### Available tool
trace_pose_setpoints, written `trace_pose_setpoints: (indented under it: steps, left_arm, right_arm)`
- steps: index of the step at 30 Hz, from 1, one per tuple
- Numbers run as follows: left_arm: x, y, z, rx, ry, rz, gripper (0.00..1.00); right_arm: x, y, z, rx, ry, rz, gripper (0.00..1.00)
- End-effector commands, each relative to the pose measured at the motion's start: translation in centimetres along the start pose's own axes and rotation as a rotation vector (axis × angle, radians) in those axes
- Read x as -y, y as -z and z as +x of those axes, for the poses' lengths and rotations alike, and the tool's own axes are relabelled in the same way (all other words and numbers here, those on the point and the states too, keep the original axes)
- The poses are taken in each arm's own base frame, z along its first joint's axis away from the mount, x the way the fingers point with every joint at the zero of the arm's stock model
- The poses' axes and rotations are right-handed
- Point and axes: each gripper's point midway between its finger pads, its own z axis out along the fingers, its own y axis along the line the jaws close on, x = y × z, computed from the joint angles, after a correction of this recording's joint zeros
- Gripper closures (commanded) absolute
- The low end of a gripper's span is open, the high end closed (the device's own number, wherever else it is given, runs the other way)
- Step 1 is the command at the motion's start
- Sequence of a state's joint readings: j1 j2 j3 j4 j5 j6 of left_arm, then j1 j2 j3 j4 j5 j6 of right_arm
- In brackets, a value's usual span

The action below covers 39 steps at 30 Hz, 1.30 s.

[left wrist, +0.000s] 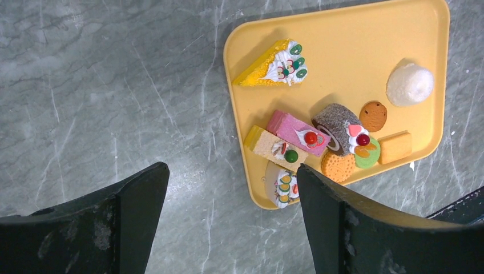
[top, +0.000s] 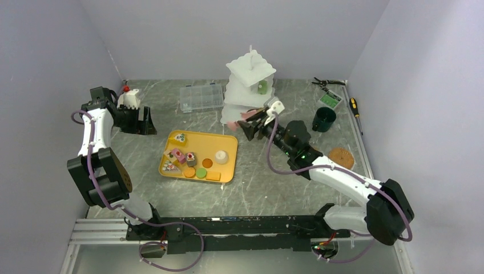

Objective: Serve the afternoon tea
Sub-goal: Place the desert on the desert table, then pick up the desert from the tray.

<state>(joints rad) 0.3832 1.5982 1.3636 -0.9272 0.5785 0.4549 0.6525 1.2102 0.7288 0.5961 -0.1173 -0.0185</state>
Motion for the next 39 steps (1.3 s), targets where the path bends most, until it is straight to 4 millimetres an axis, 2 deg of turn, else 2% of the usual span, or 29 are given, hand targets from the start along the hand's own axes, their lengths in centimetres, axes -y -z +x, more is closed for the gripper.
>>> trace_pose_setpoints:
  steps: [1,6,10,15,20,25,29,39]
  left_arm:
    - [1.0,1.5,-1.1,0.054,-0.025,0.013,0.12]
    - [1.1,1.7,-1.4,0.061,-0.022,0.013,0.12]
    - [1.1,1.9,-1.3,0.061,-0.023,0.007,0.12]
    - [1.0,2.0,-1.3,0.064,-0.025,0.004,0.12]
    - [0.8,2.0,-1.3,0.064,-0.018,0.01,0.12]
    - [0.4,1.9,-1.0,0.063,-0.016,0.009,0.13]
    - [0.2,2.0,-0.9,0.067,-0.011,0.008,0.13]
    - [0.1,2.6,-1.0,0.08,-0.008,0.013,0.14]
  right_arm:
    - [-4.6,0.0,0.1,-0.005,-0.065,-0.088,0.32]
    - [-11.1,-2.6,2.3,-0.058,-0.093,-0.216,0.32]
    - [-15.8,-4.6,5.2,-0.12,-0.092,-0.295,0.32]
    - [-18.6,-6.6,8.0,-0.154,-0.105,-0.331,0.32]
    - [-19.8,-8.5,8.8,-0.149,-0.121,-0.342,0.36]
    - [-20.1,-9.8,9.4,-0.145,-0.121,-0.339,0.39]
    - [-20.6,-10.3,10.3,-0.159,-0.131,-0.353,0.39]
    - [-20.5,-10.9,13.0,-0.223,-0.068,-0.316,0.38]
